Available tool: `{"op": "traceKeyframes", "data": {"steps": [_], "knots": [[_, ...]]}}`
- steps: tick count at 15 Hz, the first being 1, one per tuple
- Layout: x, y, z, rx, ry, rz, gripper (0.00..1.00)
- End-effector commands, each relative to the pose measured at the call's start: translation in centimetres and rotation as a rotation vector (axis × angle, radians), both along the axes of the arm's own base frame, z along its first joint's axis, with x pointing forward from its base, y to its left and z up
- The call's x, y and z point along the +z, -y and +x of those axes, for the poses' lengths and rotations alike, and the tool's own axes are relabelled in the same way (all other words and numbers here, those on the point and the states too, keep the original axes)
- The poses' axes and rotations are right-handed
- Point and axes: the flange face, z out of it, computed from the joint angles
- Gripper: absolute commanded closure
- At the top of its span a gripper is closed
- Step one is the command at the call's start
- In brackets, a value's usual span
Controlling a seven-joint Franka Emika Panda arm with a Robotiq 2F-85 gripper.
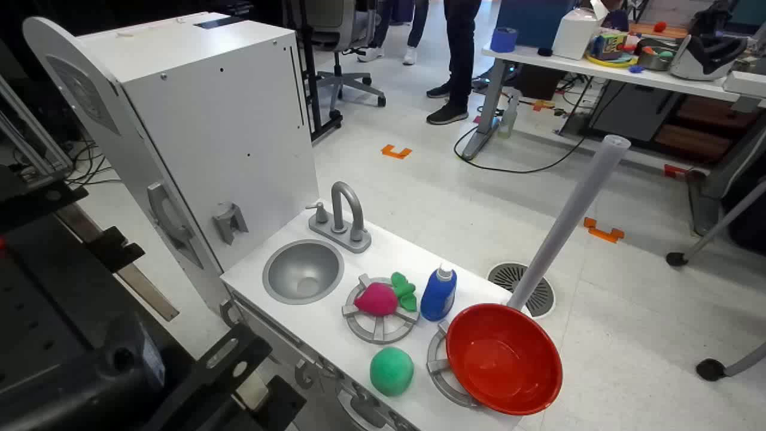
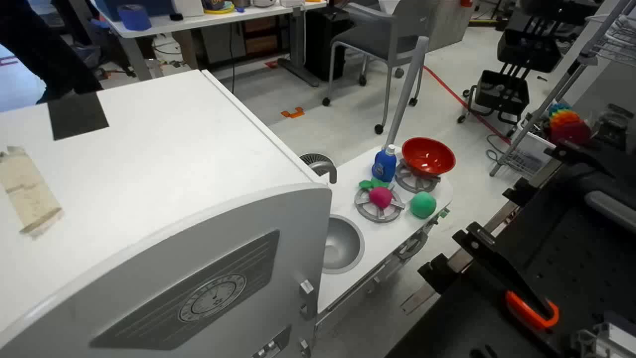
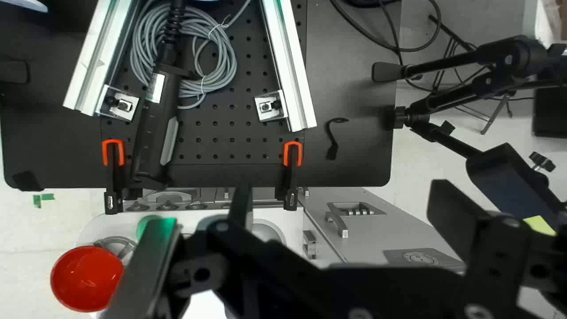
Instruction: Move the blue bottle to the left on the counter
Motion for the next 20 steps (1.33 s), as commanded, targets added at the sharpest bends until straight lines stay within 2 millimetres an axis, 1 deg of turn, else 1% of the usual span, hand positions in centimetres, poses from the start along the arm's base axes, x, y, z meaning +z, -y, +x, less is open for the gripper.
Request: {"op": "traceKeyframes", "data": {"steps": [1,12,13,15,18,20], "knots": [[0.1,0.0,0.0,0.000,0.000,0.000,0.00],[0.1,0.0,0.0,0.000,0.001,0.000,0.00],[0.0,0.0,0.4,-0.007,0.007,-0.003,0.00],[-0.6,0.0,2.6,-0.018,0.048,-0.021,0.00],[-2.2,1.1,7.8,-0.067,0.158,-0.052,0.00],[-4.0,2.1,11.3,-0.081,0.197,-0.053,0.00]]}}
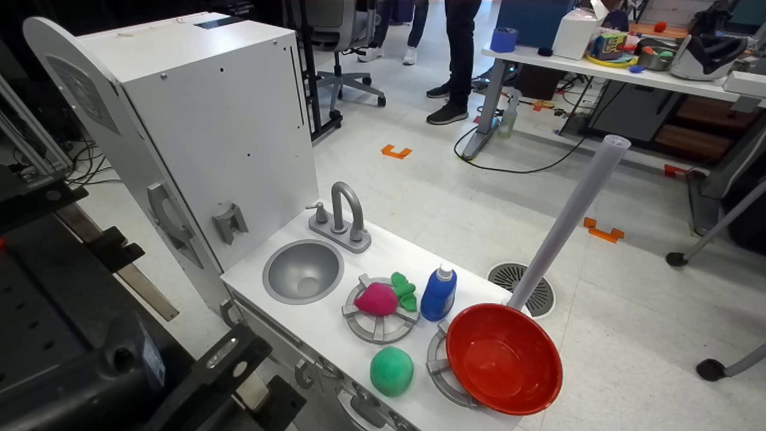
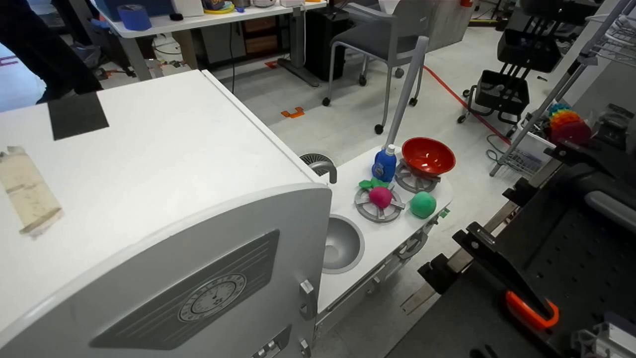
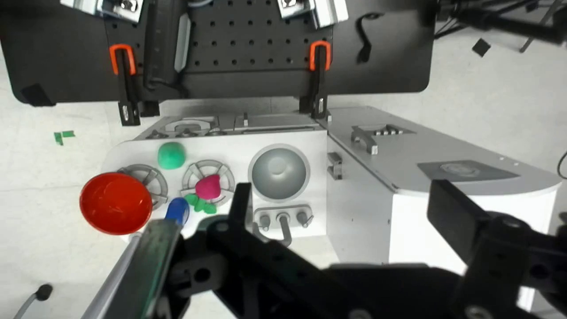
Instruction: Move the blue bottle to the left on the counter
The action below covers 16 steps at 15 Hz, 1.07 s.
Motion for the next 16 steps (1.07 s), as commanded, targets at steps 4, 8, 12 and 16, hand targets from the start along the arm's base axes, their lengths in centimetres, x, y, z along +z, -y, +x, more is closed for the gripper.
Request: {"op": "traceKeyframes", "data": {"steps": [4,8,12,16], "knots": [[-6.0,1.9,12.5,-0.095,0.103,-0.012,0.00],[-11.4,4.0,19.4,-0.191,0.105,0.029,0.00],[-18.1,7.4,25.3,-0.342,0.087,0.053,0.00],[-25.9,10.8,29.8,-0.497,0.051,0.105,0.00]]}}
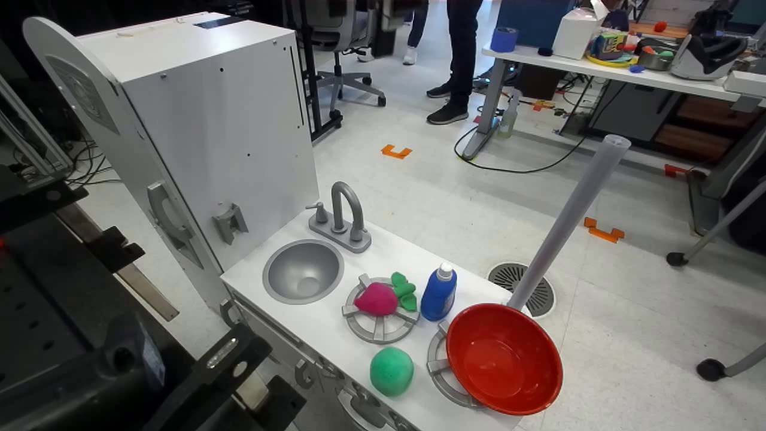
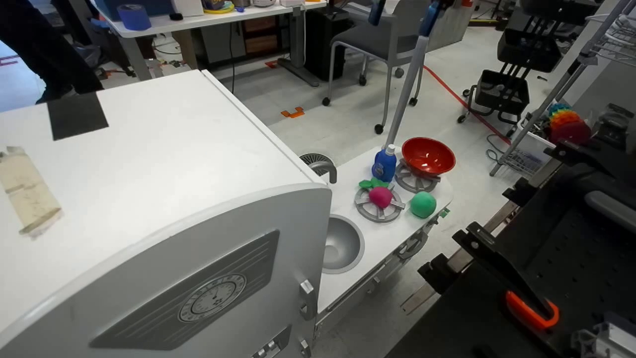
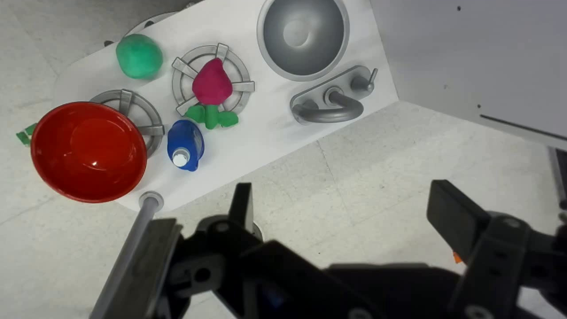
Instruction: Move the blue bottle to the left on the counter
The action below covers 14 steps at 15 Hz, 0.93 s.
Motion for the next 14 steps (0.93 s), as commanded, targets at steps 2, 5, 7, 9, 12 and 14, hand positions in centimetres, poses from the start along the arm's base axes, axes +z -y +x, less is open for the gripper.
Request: {"op": "traceKeyframes", "data": {"steps": [2,5,7,9,12,14], "knots": [[-8.2,3.4,5.7,-0.146,-0.012,0.033,0.00],[-13.4,5.5,7.4,-0.194,-0.033,-0.027,0.00],[-16.5,7.1,8.1,-0.229,-0.046,-0.061,0.00],[-19.6,8.2,8.4,-0.264,-0.063,-0.089,0.00],[-23.5,8.8,8.1,-0.292,-0.102,-0.133,0.00],[-25.6,9.0,7.9,-0.303,-0.122,-0.161,0.00]]}}
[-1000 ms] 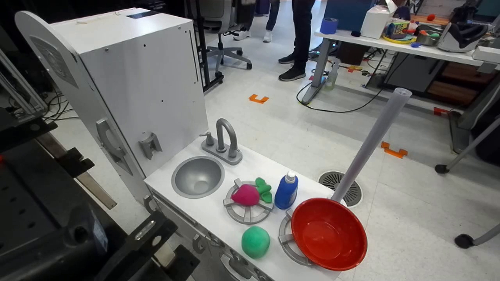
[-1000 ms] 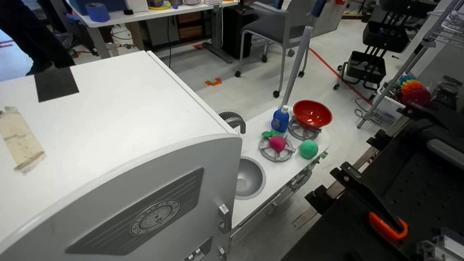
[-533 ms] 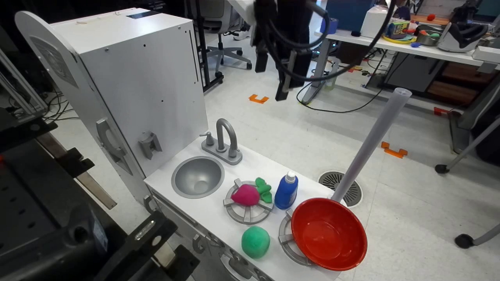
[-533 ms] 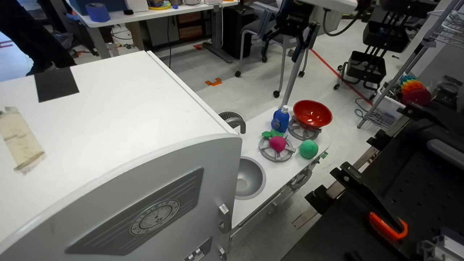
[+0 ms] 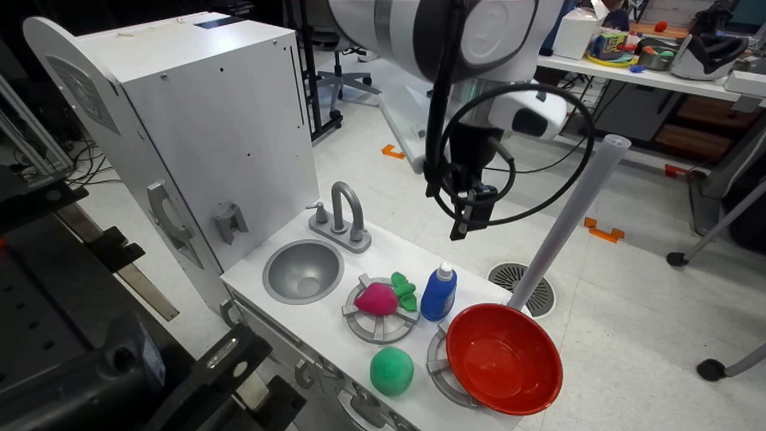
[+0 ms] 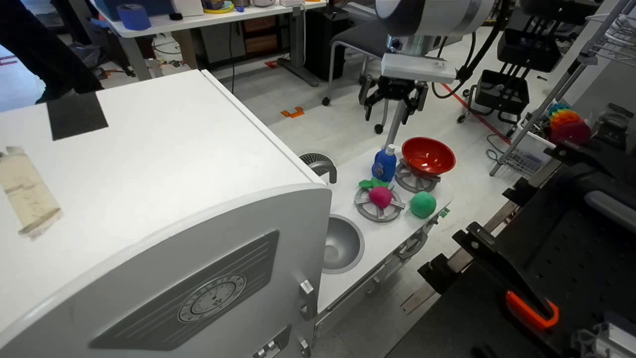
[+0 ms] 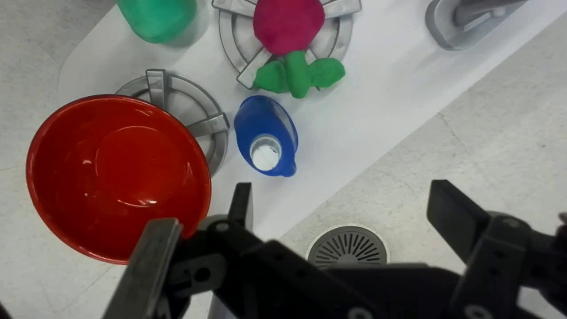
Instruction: Move the blue bottle to the left on the counter
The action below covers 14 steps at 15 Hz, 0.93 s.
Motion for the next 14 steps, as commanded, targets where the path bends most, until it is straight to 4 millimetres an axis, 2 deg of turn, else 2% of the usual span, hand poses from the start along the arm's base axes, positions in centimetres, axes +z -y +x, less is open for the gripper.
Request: {"op": "traceKeyframes", "data": {"steps": [1,7,12,13,14], "knots": [[-3.3,0.0,0.8,-0.024,-0.034,-0.061,0.00],[-7.3,1.0,0.3,-0.064,-0.095,-0.117,0.00],[-8.6,1.4,0.6,-0.086,-0.119,-0.139,0.00],[-8.9,1.2,0.8,-0.087,-0.121,-0.142,0.25],[-9.0,1.0,0.9,-0.085,-0.122,-0.145,0.26]]}}
